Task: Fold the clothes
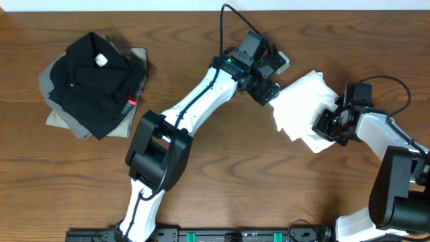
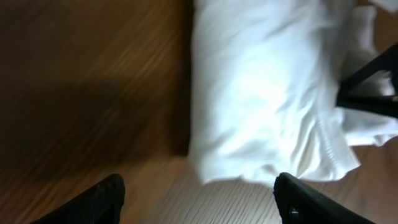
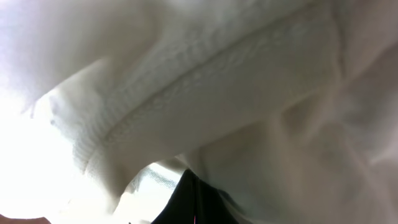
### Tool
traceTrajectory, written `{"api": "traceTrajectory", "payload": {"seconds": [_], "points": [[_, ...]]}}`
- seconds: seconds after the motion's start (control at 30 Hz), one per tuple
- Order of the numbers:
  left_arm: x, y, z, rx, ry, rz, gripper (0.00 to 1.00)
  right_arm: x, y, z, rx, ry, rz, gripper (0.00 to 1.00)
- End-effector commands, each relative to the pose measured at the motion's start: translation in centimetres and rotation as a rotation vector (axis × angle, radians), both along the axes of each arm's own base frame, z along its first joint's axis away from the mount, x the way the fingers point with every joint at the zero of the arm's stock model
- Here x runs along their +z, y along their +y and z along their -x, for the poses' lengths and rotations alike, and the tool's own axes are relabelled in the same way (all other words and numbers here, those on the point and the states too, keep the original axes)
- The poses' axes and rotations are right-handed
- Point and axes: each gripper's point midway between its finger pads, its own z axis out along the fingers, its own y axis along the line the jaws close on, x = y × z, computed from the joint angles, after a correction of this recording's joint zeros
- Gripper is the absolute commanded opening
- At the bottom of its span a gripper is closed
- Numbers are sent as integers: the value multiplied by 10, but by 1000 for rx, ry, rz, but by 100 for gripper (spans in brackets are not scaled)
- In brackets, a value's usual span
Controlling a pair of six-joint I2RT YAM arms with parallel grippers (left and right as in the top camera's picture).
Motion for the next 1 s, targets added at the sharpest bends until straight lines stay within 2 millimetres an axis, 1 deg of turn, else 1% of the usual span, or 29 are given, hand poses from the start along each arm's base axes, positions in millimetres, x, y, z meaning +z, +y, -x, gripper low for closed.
{"api": "traceTrajectory", "payload": {"seconds": [0.0, 0.13, 0.23, 0.4, 0.63, 0.8, 0.87, 0.93, 0.97], "points": [[-33, -15, 15, -67, 119, 69, 78, -40, -24, 55, 45, 214, 159, 1], [-37, -35, 16, -73, 187, 185, 78, -39, -24, 61, 47, 241, 165, 1], [-40, -42, 18, -83, 218, 225, 78, -39, -28, 68, 47, 271, 188, 1], [-46, -51, 29, -107, 243, 230, 78, -39, -37, 75, 46, 300, 243, 2], [-56, -73, 57, -167, 263, 215, 77, -39, -37, 76, 47, 307, 242, 1], [-60, -75, 58, -169, 268, 212, 77, -39, -37, 76, 47, 306, 243, 1], [-60, -74, 58, -166, 273, 211, 70, -39, -37, 76, 47, 306, 242, 2], [-62, -73, 61, -165, 288, 201, 61, -39, -37, 76, 47, 306, 242, 1], [-63, -72, 63, -165, 295, 195, 53, -39, -37, 76, 47, 306, 242, 1]]}}
